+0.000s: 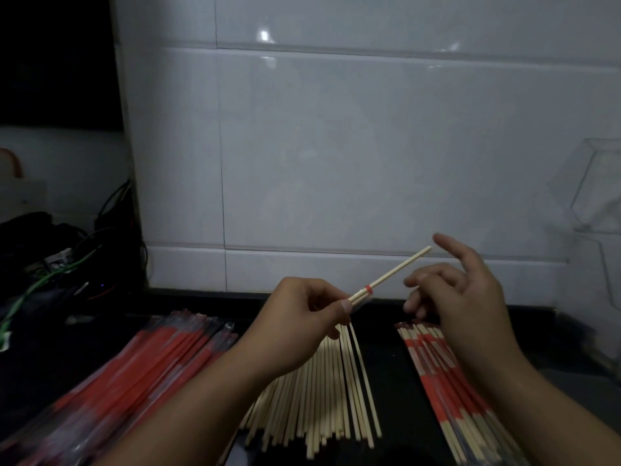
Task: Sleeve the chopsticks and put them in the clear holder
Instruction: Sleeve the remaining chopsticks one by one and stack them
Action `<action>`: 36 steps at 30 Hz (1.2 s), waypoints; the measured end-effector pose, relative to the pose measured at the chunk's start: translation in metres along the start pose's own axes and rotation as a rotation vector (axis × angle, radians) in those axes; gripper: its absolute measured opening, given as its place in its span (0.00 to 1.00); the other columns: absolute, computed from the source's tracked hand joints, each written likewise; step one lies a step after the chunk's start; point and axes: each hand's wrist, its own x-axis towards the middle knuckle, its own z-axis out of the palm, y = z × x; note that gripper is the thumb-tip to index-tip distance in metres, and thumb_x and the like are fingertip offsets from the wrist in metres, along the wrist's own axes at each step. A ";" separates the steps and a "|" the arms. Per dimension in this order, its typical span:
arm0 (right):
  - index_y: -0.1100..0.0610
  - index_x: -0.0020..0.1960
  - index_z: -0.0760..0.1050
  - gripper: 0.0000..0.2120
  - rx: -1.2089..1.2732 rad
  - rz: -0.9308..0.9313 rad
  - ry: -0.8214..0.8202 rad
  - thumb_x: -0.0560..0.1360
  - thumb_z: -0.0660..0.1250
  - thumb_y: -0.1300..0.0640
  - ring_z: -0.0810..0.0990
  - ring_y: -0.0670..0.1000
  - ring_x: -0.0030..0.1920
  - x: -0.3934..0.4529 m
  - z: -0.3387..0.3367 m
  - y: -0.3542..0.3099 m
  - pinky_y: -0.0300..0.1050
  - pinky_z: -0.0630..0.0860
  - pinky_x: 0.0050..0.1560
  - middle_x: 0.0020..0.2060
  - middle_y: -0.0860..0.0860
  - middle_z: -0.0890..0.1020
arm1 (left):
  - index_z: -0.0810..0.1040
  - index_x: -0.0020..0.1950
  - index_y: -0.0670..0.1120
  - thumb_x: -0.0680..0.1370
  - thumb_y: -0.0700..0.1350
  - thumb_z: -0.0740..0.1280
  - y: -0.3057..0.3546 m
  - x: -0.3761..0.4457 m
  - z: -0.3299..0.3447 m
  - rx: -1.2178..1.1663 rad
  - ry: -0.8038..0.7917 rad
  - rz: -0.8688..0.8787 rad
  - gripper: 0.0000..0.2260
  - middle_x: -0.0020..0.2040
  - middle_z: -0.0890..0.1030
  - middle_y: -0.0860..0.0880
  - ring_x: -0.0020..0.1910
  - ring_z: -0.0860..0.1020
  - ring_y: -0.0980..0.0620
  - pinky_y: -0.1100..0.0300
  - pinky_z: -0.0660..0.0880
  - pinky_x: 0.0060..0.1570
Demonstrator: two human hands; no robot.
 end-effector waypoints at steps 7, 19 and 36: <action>0.47 0.57 0.80 0.16 -0.225 -0.015 -0.337 0.78 0.65 0.65 0.81 0.51 0.33 -0.011 0.007 0.003 0.43 0.79 0.37 0.36 0.52 0.84 | 0.84 0.50 0.50 0.80 0.46 0.68 -0.001 0.001 0.001 -0.004 0.005 -0.005 0.05 0.41 0.85 0.53 0.39 0.83 0.56 0.50 0.81 0.50; 0.57 0.43 0.84 0.08 0.001 0.168 -0.249 0.77 0.67 0.56 0.77 0.52 0.33 -0.008 0.010 0.011 0.43 0.75 0.34 0.33 0.59 0.82 | 0.84 0.48 0.50 0.78 0.46 0.70 0.002 -0.002 0.007 -0.017 -0.066 0.024 0.03 0.41 0.86 0.50 0.39 0.84 0.52 0.54 0.82 0.47; 0.57 0.43 0.78 0.12 0.061 0.162 0.068 0.81 0.61 0.54 0.72 0.46 0.26 0.010 -0.005 0.015 0.39 0.70 0.27 0.29 0.54 0.77 | 0.84 0.47 0.52 0.77 0.49 0.70 0.010 -0.004 -0.003 0.117 -0.174 -0.038 0.04 0.41 0.85 0.54 0.41 0.83 0.57 0.58 0.81 0.47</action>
